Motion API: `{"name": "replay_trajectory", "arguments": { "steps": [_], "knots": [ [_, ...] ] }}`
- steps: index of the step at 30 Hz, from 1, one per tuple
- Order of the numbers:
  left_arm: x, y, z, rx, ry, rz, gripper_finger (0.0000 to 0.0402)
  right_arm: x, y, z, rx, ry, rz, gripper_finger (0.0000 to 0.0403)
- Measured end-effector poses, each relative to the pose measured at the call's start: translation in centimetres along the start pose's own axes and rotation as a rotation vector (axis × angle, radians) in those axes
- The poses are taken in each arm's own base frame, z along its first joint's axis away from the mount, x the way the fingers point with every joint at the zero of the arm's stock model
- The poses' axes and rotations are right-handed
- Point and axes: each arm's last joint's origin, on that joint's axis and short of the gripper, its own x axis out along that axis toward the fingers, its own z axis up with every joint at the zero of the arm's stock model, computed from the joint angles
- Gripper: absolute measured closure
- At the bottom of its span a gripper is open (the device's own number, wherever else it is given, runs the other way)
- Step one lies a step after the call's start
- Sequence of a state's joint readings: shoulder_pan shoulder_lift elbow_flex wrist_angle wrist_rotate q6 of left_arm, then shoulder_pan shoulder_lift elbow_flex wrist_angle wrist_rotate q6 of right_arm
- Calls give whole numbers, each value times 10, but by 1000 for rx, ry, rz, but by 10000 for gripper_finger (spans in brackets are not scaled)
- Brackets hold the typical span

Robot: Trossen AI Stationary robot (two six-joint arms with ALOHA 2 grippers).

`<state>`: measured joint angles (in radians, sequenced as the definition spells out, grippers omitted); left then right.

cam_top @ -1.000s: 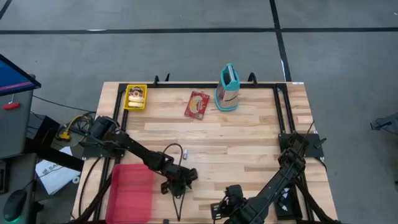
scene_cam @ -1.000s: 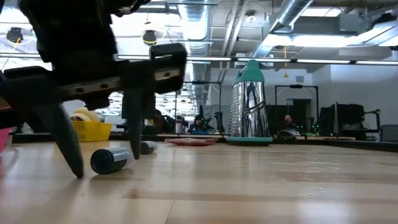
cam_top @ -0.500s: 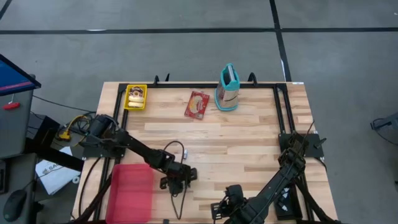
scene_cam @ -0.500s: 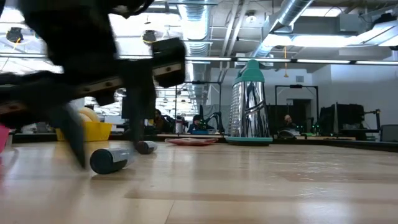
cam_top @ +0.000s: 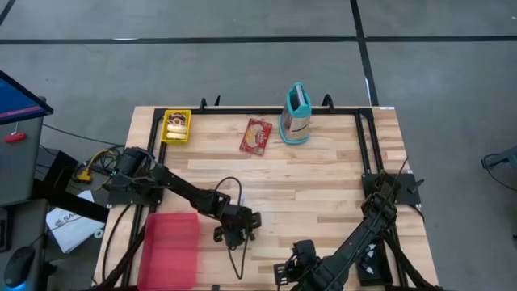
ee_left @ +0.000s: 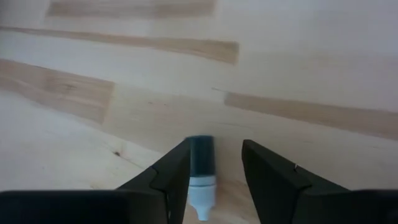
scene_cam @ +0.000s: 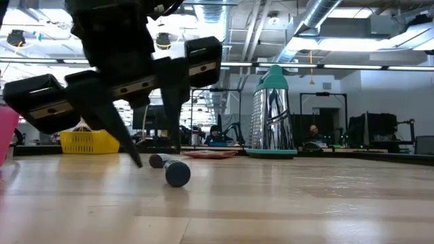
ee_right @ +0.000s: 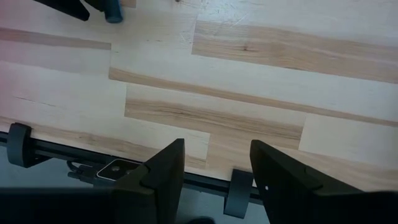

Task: Pick & Place Food Item
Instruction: Put the blue food coloring bottle in the black basket

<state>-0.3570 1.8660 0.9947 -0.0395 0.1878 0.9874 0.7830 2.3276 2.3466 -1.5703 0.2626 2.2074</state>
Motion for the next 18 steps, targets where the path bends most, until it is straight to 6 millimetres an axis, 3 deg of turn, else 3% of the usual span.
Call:
{"name": "replay_trajectory", "arguments": {
  "steps": [9, 18],
  "knots": [
    [-4, 15, -10, -150, -45, 66, 267, 0, 1, 0, 5, 4, 6, 227],
    [-4, 10, -13, -195, -29, 2, 267, 0, 1, -1, 8, 10, 14, 227]
  ]
}}
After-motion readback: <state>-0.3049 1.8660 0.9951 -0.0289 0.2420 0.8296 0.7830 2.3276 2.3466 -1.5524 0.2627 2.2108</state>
